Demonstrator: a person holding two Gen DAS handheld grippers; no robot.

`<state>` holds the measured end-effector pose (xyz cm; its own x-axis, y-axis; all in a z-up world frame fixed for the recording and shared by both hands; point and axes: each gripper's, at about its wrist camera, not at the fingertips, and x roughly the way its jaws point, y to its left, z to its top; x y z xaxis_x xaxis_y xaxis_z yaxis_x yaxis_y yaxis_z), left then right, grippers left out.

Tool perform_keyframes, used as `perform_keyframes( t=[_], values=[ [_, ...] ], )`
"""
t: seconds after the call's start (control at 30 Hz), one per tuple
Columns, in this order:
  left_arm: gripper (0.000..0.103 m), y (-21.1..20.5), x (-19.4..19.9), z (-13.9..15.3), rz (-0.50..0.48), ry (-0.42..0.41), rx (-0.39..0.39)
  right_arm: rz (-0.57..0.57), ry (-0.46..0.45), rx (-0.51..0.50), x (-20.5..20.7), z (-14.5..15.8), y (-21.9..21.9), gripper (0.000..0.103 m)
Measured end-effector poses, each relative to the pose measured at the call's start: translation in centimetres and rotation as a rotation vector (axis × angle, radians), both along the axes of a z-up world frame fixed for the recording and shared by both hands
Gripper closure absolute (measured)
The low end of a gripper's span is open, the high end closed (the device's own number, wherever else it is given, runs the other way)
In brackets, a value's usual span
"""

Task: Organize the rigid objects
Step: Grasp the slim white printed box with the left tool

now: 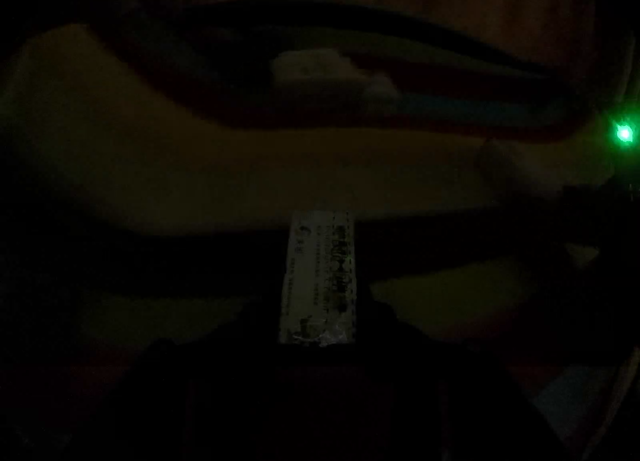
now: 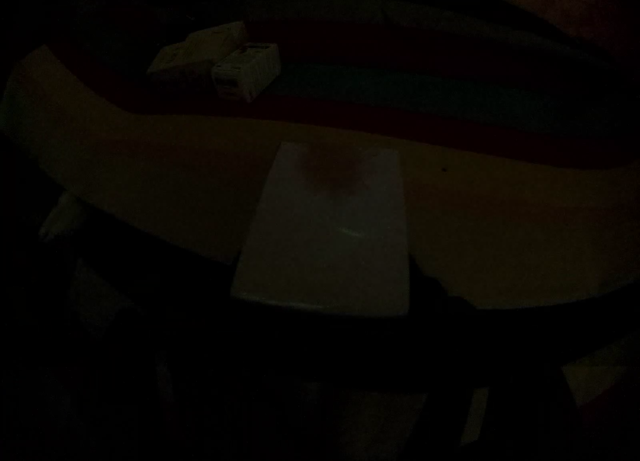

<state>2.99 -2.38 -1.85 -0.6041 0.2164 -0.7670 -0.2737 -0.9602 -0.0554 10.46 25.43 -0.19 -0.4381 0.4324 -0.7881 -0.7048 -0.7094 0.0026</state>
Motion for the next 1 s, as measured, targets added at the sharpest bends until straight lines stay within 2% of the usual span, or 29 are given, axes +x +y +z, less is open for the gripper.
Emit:
perform_keyframes(
  t=[0.1, 0.17, 0.23, 0.27, 0.37, 0.43, 0.47, 0.5, 0.53, 0.57, 0.6, 0.63, 1.0],
  values=[
    [0.066, -1.1, -0.2, -0.2, 0.03, -0.004, 0.019, -0.004, -0.002, 0.005, 0.0, 0.0, 0.0, 0.029],
    [0.059, -0.5, -0.4, -0.4, 0.02, -0.002, -0.009, -0.003, -0.003, 0.008, 0.0, -0.1, 0.0, 0.029],
    [0.042, 1.2, -0.4, -0.5, -0.004, 0.001, -0.055, -0.004, -0.003, 0.009, 0.0, 0.0, 0.0, 0.029],
    [0.039, 2.0, -0.3, -0.4, -0.008, 0.0, -0.064, -0.004, -0.004, 0.01, 0.0, 0.0, 0.0, 0.029],
    [0.028, 1.2, -1.0, -0.7, 0.0, -0.019, -0.027, -0.005, -0.005, 0.011, 0.1, 0.1, 0.0, 0.029],
    [0.018, 2.0, -1.2, -0.3, -0.021, -0.024, -0.059, -0.005, -0.006, 0.012, 0.1, 0.1, 0.1, 0.029],
    [0.018, 2.2, -1.5, -0.3, -0.025, -0.025, -0.063, -0.006, -0.006, 0.013, 0.0, 0.0, 0.0, 0.029],
    [0.019, 2.1, -1.9, -0.3, -0.025, -0.027, -0.057, -0.006, -0.006, 0.013, 0.0, 0.0, 0.0, 0.03],
    [0.029, 2.1, -2.0, -0.3, -0.022, -0.022, -0.054, -0.007, -0.007, 0.014, -0.1, 0.0, 0.0, 0.03],
    [0.04, 2.1, -1.9, -0.2, -0.016, -0.01, -0.05, -0.006, -0.009, 0.017, -0.1, 0.0, 0.0, 0.03],
    [0.065, 1.8, -1.1, 0.1, -0.011, 0.002, -0.043, -0.006, -0.011, 0.019, -0.1, 0.0, -0.1, 0.03],
    [0.069, 1.5, -1.0, 0.1, 0.004, 0.007, -0.036, -0.006, -0.012, 0.02, 0.0, 0.0, -0.1, 0.03],
    [0.069, 1.3, -0.6, 0.2, 0.012, 0.01, -0.043, -0.027, -0.033, 0.05, 0.2, 0.2, -1.0, 0.032]
  ],
)
